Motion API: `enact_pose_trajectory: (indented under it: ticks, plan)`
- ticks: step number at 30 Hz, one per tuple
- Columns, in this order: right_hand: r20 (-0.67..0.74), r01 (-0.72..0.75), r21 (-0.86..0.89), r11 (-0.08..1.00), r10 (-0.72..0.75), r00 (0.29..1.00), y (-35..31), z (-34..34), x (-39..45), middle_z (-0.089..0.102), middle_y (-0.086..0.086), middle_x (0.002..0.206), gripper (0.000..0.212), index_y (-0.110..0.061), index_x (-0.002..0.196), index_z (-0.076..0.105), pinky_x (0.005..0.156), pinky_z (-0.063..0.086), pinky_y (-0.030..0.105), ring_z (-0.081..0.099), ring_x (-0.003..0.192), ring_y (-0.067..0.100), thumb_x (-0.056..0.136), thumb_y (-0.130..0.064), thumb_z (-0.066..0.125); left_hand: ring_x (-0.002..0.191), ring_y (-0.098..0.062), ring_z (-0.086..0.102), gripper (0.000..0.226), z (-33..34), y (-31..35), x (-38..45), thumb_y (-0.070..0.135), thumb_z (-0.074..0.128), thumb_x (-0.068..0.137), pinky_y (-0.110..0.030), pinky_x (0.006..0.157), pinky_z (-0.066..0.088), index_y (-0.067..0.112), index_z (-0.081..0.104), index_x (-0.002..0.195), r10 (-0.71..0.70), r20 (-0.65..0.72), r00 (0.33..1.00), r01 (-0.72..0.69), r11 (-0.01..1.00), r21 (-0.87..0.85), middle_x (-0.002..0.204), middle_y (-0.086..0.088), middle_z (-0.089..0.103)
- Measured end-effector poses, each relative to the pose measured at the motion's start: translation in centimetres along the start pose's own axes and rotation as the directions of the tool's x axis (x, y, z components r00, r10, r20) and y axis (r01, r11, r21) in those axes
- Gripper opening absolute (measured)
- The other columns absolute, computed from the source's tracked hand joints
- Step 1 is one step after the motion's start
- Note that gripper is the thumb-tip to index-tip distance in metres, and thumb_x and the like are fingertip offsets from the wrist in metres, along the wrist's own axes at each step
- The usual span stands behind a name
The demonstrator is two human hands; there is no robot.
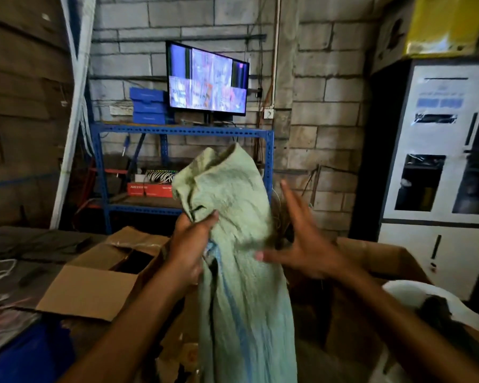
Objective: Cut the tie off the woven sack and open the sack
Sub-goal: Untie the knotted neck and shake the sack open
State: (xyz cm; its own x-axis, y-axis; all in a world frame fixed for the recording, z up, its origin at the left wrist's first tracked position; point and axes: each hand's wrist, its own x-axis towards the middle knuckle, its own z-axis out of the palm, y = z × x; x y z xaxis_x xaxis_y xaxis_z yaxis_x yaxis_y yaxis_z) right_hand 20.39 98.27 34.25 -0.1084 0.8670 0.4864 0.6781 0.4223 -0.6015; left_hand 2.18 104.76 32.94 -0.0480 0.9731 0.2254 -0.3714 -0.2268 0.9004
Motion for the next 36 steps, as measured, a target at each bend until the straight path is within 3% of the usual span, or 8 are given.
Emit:
enact_pose_trajectory:
  ticks: [4,8,10,14,24,29,33,36]
  plan:
    - [-0.008,-0.036,0.458,0.888,0.045,0.999,2.5,4.6,-1.3,0.052,-0.017,0.132,0.095,-0.026,0.141,0.026,0.096,0.047,0.015,0.052,0.117,-0.007,0.066,-0.011,0.082,0.073,-0.024,0.073,0.024,1.1,-0.2,-0.3,0.014,0.059,0.085,-0.035,0.065,0.060,0.004,0.067,0.105,-0.366,0.289,0.884,0.392,0.920,-0.032,0.086,-0.014,0.075]
    - [-0.168,-0.058,0.360,0.931,0.126,0.978,3.7,5.6,-0.6,0.070,-0.001,0.107,0.041,-0.021,0.111,0.062,0.085,0.054,0.028,0.066,0.100,0.011,0.073,-0.013,0.076,0.112,-0.025,0.058,0.084,-0.4,-1.2,0.1,0.020,0.077,0.069,-0.038,0.093,0.049,0.017,0.033,0.141,0.173,-0.152,0.973,-0.113,0.934,0.338,0.122,-0.009,0.059]
    - [-0.162,-0.122,0.404,0.906,0.203,0.966,4.2,4.7,0.0,0.071,0.006,0.105,0.037,-0.014,0.109,0.064,0.083,0.057,0.032,0.068,0.096,0.017,0.074,-0.012,0.075,0.137,-0.007,0.030,0.097,-1.7,-1.1,-1.3,0.036,0.073,0.074,-0.030,0.111,0.030,0.027,0.011,0.148,0.532,0.100,0.841,-0.504,0.700,0.506,0.149,0.005,0.034]
    - [0.078,-0.221,0.747,0.627,0.248,0.966,2.7,3.4,1.1,0.074,0.012,0.101,0.027,-0.008,0.105,0.069,0.075,0.059,0.033,0.071,0.090,0.025,0.078,-0.009,0.069,0.137,0.008,-0.003,0.101,-2.2,-3.5,-3.6,0.060,0.064,0.074,-0.009,0.109,-0.001,0.028,0.003,0.148,0.284,0.710,0.644,-0.760,0.128,0.638,0.150,0.020,0.002]
    - [0.367,0.430,-0.241,0.870,-0.328,0.871,5.3,1.0,-0.4,-0.016,-0.010,0.156,0.123,-0.046,0.139,-0.017,0.115,-0.007,0.030,-0.015,0.143,0.006,0.058,-0.060,0.074,0.071,-0.011,0.073,0.013,-1.7,-3.5,-1.3,0.018,0.062,0.086,-0.023,0.068,0.053,0.010,0.072,0.092,-0.117,0.115,0.986,0.075,0.945,0.319,0.080,-0.002,0.077]
    - [0.210,0.483,0.146,0.863,-0.504,0.838,9.1,1.9,0.7,0.044,-0.006,0.140,0.077,-0.031,0.139,0.029,0.106,0.033,0.019,0.039,0.129,-0.001,0.075,-0.031,0.072,0.109,-0.012,0.055,0.117,0.1,-4.2,0.1,0.081,0.071,0.032,-0.022,0.090,0.038,0.012,0.054,0.125,-0.145,0.057,0.988,0.087,0.819,0.567,0.135,-0.008,0.054]
    - [0.218,0.439,0.204,0.875,-0.478,0.851,11.4,1.0,2.8,0.057,-0.007,0.129,0.064,-0.028,0.129,0.047,0.098,0.045,0.022,0.052,0.116,-0.003,0.072,-0.019,0.075,0.100,-0.011,0.059,0.047,2.8,-3.5,-3.2,0.043,0.065,0.082,-0.012,0.073,0.045,0.018,0.054,0.120,0.106,0.032,0.994,-0.095,0.673,0.734,0.114,0.001,0.059]
    - [0.293,0.308,0.431,0.848,-0.455,0.841,10.6,0.8,3.9,0.058,-0.005,0.122,0.067,-0.024,0.124,0.049,0.093,0.045,0.014,0.054,0.109,-0.008,0.066,-0.010,0.079,0.121,-0.010,0.047,0.086,3.9,-3.2,-6.6,0.048,0.076,0.069,-0.020,0.092,0.040,0.026,0.035,0.141,0.110,0.283,0.953,-0.302,0.248,0.921,0.133,0.009,0.049]
